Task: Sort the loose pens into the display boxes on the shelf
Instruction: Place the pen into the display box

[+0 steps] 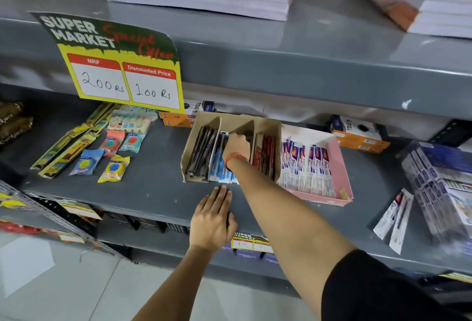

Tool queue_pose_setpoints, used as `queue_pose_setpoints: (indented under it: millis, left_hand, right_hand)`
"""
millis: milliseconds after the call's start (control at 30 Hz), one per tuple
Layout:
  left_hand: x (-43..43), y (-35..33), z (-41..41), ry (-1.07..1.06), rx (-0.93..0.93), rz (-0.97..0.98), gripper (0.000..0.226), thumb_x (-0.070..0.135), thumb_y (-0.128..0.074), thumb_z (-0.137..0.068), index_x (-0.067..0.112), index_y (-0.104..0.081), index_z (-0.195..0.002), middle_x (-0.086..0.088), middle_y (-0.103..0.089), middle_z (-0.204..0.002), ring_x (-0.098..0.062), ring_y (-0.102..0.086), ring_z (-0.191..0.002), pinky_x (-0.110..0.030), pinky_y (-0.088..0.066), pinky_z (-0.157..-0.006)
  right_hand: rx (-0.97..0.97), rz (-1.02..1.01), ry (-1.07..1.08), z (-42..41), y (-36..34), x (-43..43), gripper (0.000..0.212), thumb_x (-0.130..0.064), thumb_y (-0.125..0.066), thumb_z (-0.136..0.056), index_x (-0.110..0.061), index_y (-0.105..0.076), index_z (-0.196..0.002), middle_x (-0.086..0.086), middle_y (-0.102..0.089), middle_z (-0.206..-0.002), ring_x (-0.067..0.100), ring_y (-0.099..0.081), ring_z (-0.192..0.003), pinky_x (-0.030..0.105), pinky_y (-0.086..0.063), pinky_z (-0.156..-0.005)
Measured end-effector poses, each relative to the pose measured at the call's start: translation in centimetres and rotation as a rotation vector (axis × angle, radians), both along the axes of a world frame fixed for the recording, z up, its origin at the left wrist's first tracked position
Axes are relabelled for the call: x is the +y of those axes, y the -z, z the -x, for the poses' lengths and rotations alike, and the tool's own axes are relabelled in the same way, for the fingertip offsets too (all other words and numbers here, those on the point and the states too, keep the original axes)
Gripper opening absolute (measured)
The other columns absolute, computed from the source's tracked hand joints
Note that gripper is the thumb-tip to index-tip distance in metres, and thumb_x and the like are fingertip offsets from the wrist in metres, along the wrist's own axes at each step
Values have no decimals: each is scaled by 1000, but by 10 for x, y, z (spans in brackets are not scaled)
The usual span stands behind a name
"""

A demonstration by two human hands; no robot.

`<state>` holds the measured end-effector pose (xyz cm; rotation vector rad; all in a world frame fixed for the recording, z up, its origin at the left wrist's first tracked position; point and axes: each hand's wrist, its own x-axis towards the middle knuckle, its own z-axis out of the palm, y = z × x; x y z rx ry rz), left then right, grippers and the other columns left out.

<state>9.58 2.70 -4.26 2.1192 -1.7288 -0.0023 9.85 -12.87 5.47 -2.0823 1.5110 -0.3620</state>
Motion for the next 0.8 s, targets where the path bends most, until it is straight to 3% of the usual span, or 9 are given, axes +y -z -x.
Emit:
queue_pose_setpoints:
  millis: [200, 367, 533, 667, 733, 800]
  left_hand:
    - [1, -6, 4, -15, 5, -10, 51, 23, -39, -77, -2, -66, -112, -19, -65, -118, -33, -62, -110, -44, -51, -90]
    - [1, -4, 4, -20, 5, -21, 52, 24, -38, -78, -3, -65, -113, -21, -64, -119, -35, -61, -111, -45, -50, -89]
    - [3, -4, 8, -35, -18, -30, 52, 23, -36, -79, -2, -64, -115, -20, -64, -121, -35, -59, -114, -45, -48, -92]
    - [4, -5, 10, -66, -25, -51, 53, 22, -33, -79, -2, -63, -116, -20, -62, -124, -34, -57, -117, -45, -45, -97]
    - [4, -6, 10, -72, -21, -59, 54, 22, -32, -80, -3, -62, -117, -21, -61, -125, -34, -56, -118, -46, -44, -98]
    - [4, -5, 11, -72, -20, -59, 54, 22, -31, -80, -3, -61, -118, -21, -60, -126, -34, -55, -119, -47, -43, -99]
  right_hand:
    - [89, 84, -135, 11, -7, 5, 24, 2, -46, -91, 4, -63, -108, 22, -64, -115, 39, -61, -109, 43, -52, -87]
    - [-42, 266, -162, 41, -21, 14, 22, -18, -51, -92, -4, -67, -98, 20, -70, -101, 39, -64, -97, 42, -55, -81]
    - [-263, 390, 79, 122, -25, 20, 18, -14, -56, -86, -5, -72, -86, 15, -75, -89, 32, -68, -83, 32, -53, -73]
    - [-164, 374, 405, 206, -12, 9, 21, -8, -49, -85, -1, -69, -86, 17, -69, -84, 35, -66, -82, 33, -49, -64]
    - [-55, 306, 582, 249, 0, 0, 24, -7, -48, -86, 4, -69, -92, 25, -69, -97, 37, -65, -93, 34, -50, -69]
    - [34, 215, 692, 284, 10, -4, 27, -12, -53, -89, 7, -63, -105, 28, -62, -115, 39, -56, -111, 40, -50, -85]
